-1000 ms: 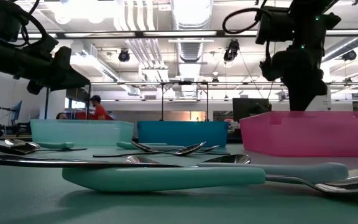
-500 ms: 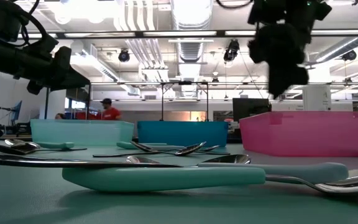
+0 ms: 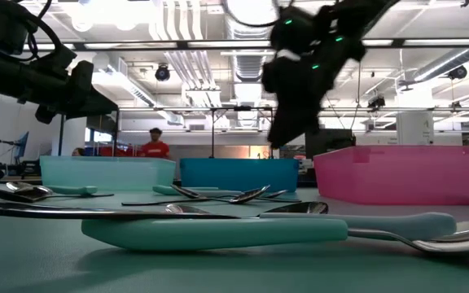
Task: Sort silverware by color (type)
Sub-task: Put the green spoon into the blue bin
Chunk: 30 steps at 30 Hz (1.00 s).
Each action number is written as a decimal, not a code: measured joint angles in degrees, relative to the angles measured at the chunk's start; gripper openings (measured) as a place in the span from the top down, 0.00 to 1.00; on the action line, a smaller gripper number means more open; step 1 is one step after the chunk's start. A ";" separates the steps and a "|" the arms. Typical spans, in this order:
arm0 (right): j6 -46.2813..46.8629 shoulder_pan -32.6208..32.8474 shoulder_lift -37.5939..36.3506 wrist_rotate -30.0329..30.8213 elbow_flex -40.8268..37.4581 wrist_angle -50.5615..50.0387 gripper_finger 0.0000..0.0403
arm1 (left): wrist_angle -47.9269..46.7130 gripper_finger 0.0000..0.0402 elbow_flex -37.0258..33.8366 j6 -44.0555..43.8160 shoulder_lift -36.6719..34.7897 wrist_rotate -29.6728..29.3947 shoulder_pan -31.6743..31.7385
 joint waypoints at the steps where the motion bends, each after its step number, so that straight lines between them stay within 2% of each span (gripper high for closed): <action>1: -1.30 0.00 2.02 -0.02 1.89 -0.12 0.67 | 0.01 0.74 0.00 0.02 0.00 0.00 -0.02; 10: -7.87 -0.53 14.69 0.02 13.73 -0.89 0.68 | 0.00 0.74 0.00 0.00 0.00 0.00 0.00; 17: -10.00 -1.42 21.54 1.37 17.54 -1.06 0.68 | 0.01 0.74 0.00 0.00 0.02 0.02 -0.01; 26: -11.29 -1.38 23.77 3.91 18.05 -1.03 0.73 | 0.01 0.74 0.00 0.02 0.04 0.02 0.00; 30: -11.35 -1.40 23.60 5.08 18.00 -2.14 0.83 | 0.01 0.74 0.00 0.01 0.04 0.00 -0.02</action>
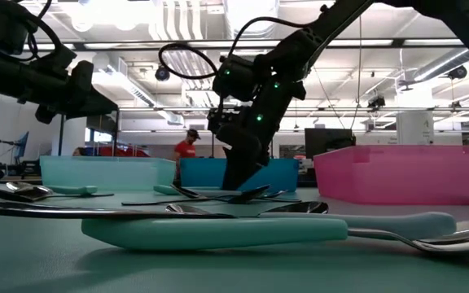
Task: Sort silverware by color (type)
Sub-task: Put the green spoon into the blue bin, then put the black spoon into the green bin
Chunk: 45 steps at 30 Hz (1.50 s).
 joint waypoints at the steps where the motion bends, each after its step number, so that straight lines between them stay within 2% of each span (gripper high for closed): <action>1: -0.11 0.02 -0.04 -0.02 0.00 -0.20 0.87 | 0.00 0.74 0.00 -0.02 0.00 0.00 0.01; 4: 0.00 0.00 -0.26 -0.06 -0.02 -0.64 0.95 | 0.00 0.74 0.00 0.00 0.00 -0.01 0.02; 10: -0.66 0.02 -3.44 -1.04 1.99 -6.61 0.96 | 0.00 0.74 0.00 0.00 0.01 -0.01 0.02; 16: -3.80 -1.95 -11.62 -0.20 2.38 -7.32 0.97 | -0.04 0.74 0.00 -0.01 0.11 -0.01 0.02; 21: -6.56 -6.60 -16.20 10.43 2.38 -7.30 0.97 | 0.04 0.74 0.00 0.01 0.29 -0.01 0.02; 23: -6.96 -9.59 -16.48 12.07 2.42 -7.59 0.98 | -0.04 0.74 0.00 0.01 0.31 0.01 0.02; 31: -3.94 -18.48 -10.60 7.84 2.14 -9.14 0.97 | -0.04 0.74 0.00 0.00 0.44 0.02 0.02; 35: -3.64 -18.98 -8.81 7.82 2.12 -8.98 0.97 | -0.04 0.74 0.00 0.01 0.53 0.01 0.02; 41: -3.34 -18.06 -10.42 7.44 2.16 -9.00 0.97 | 0.01 0.74 0.00 0.01 0.65 0.01 0.01; 43: -2.26 -17.66 -11.76 5.21 2.16 -9.19 0.97 | -0.02 0.74 0.00 0.00 0.68 -0.01 0.02; 45: -0.42 -17.00 -12.99 0.16 2.22 -8.96 0.97 | -0.02 0.74 0.00 -0.01 0.68 -0.01 0.00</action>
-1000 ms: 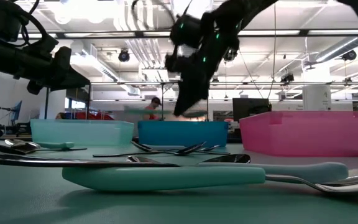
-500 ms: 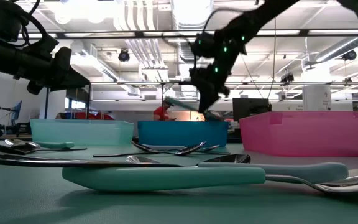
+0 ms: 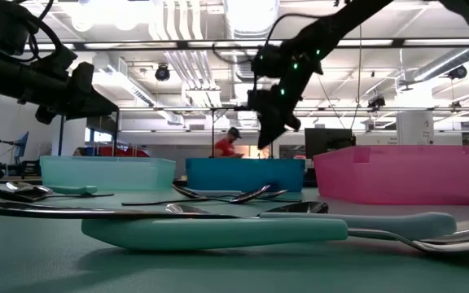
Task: Sort silverware by color (type)
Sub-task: Put the black spoon into the green bin
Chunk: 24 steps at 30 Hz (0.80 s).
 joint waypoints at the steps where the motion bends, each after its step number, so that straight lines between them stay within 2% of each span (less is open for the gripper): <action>1: 1.09 0.53 -0.45 -3.11 0.00 -0.01 0.97 | 0.02 0.74 0.00 0.01 0.00 0.00 0.02; 5: 3.98 4.38 -0.79 -13.80 0.00 -0.23 0.97 | 0.02 0.74 0.00 0.02 0.02 0.00 0.00; 8: 5.96 9.11 -0.74 -17.34 0.00 -0.56 0.97 | 0.02 0.74 0.00 0.02 0.00 0.01 0.01; 12: 4.14 15.95 -0.64 -16.69 0.00 -1.01 0.97 | 0.02 0.74 0.00 0.00 0.00 0.00 0.00; 16: 1.55 20.99 -0.63 -9.97 0.00 -1.98 0.97 | 0.01 0.74 0.00 0.01 0.00 0.00 0.02; 19: 0.11 22.80 -0.61 -6.71 0.00 -3.66 0.97 | 0.00 0.74 0.00 0.00 0.00 0.00 0.00; 24: 0.54 23.54 -0.61 -6.31 -0.21 -3.71 0.97 | 0.01 0.74 0.00 0.01 0.00 0.00 0.01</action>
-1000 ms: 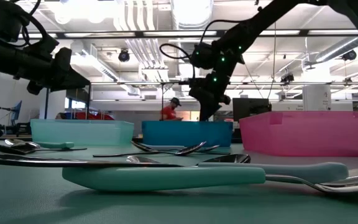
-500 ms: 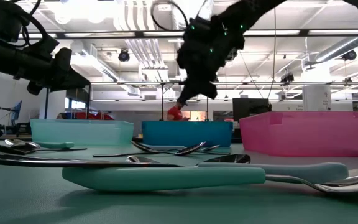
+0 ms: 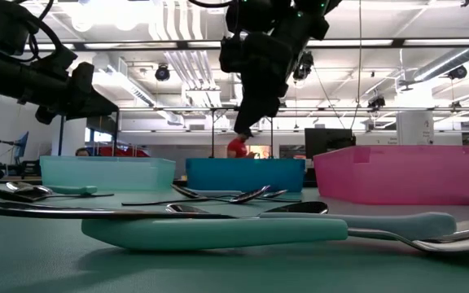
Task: Sort silverware by color (type)
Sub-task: Put the black spoon into the green bin
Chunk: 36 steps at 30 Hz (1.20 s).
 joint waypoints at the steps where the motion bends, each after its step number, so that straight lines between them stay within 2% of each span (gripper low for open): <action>1: 0.00 0.02 0.00 0.00 0.00 0.09 0.97 | -0.01 0.74 0.00 -0.01 0.00 0.00 0.00; 8: 4.85 0.65 0.01 -2.48 0.00 0.26 0.98 | 0.00 0.74 0.00 0.01 0.00 0.02 0.01; 14: 4.90 4.55 0.91 -3.51 -0.01 2.42 0.95 | 0.00 0.74 0.00 0.00 0.00 0.02 -0.01; 20: 3.87 6.58 5.17 -3.91 -0.02 2.41 0.79 | 0.03 0.74 0.00 0.01 0.07 0.00 0.01; 26: 4.40 6.78 8.97 -3.50 -0.02 8.33 0.63 | -0.06 0.74 0.00 0.01 0.15 0.02 -0.01; 29: 2.46 6.75 10.40 -3.50 -0.02 9.26 0.63 | 0.00 0.74 0.00 -0.01 0.24 0.00 0.01; 36: 0.19 6.88 13.23 -4.91 -0.02 9.67 0.70 | -0.02 0.74 0.00 -0.01 0.39 0.00 -0.01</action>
